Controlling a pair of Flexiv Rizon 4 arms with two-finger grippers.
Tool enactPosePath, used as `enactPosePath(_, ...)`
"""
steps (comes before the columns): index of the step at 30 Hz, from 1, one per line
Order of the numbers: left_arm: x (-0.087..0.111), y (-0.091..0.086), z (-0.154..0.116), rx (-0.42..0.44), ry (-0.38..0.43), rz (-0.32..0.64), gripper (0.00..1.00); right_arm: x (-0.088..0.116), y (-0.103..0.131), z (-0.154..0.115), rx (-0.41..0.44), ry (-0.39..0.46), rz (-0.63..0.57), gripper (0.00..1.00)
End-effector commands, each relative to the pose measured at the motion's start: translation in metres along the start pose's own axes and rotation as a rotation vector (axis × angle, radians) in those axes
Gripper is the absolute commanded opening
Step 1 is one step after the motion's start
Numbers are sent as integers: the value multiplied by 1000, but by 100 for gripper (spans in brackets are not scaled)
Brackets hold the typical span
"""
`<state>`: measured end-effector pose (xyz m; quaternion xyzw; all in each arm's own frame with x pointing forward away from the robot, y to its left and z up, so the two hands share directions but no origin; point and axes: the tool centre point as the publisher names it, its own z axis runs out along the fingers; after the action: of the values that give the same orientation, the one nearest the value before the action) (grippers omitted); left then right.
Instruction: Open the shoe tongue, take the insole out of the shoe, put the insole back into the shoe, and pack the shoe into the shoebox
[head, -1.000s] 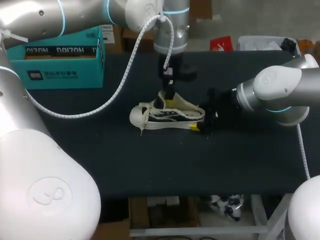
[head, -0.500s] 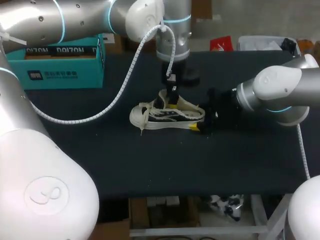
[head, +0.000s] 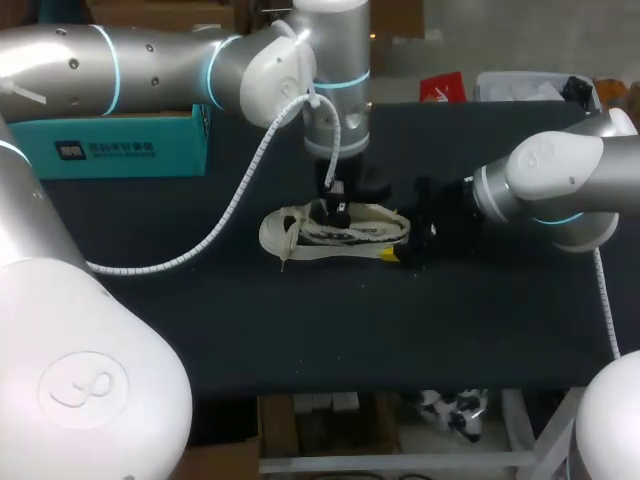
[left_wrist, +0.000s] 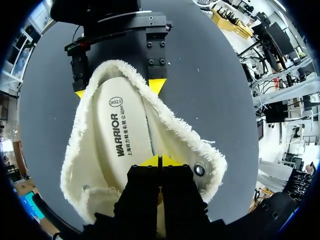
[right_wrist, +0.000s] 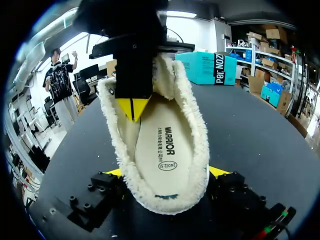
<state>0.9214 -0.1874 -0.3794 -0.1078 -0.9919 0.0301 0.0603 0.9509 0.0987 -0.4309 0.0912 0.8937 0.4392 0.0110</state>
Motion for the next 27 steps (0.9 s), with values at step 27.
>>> enactPosePath(27,-3,4,51,13,-137,-103,21,-3,-6,4,-2,0,1,0)
